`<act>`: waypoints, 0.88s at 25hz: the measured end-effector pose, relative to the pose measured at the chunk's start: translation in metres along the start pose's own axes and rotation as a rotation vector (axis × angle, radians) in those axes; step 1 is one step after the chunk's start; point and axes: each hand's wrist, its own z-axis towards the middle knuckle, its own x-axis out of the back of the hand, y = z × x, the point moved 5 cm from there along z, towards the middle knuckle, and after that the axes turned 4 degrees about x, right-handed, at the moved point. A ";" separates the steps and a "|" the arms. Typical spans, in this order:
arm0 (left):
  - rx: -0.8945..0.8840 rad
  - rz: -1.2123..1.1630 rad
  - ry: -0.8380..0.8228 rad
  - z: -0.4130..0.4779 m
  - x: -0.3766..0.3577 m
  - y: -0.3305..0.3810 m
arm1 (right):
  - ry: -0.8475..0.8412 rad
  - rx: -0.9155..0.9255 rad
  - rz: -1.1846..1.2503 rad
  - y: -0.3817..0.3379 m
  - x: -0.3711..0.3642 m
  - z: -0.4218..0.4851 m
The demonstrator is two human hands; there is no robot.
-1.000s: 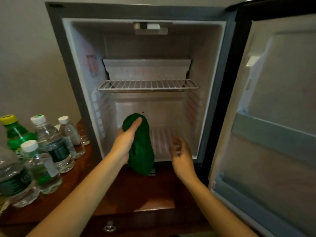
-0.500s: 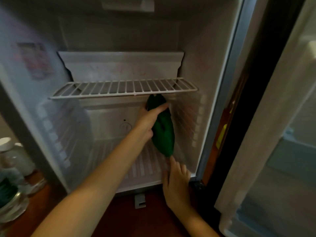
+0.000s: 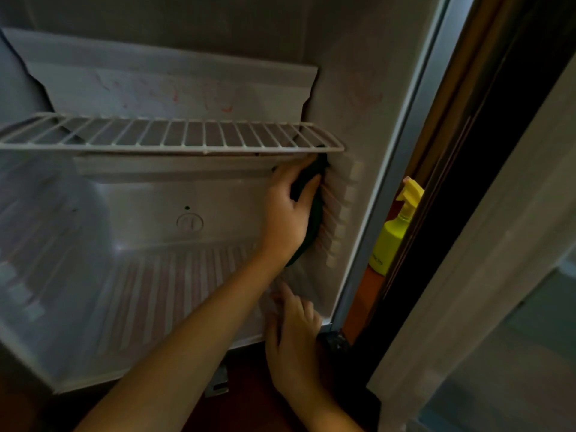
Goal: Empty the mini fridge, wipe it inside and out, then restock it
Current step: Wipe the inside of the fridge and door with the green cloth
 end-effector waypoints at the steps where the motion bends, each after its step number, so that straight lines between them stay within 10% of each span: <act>1: -0.044 0.037 -0.017 -0.008 -0.002 0.001 | 0.006 0.001 0.000 0.000 0.000 0.000; 22: -0.190 0.261 -0.094 -0.036 -0.004 0.004 | 0.036 0.027 0.027 -0.002 0.000 -0.001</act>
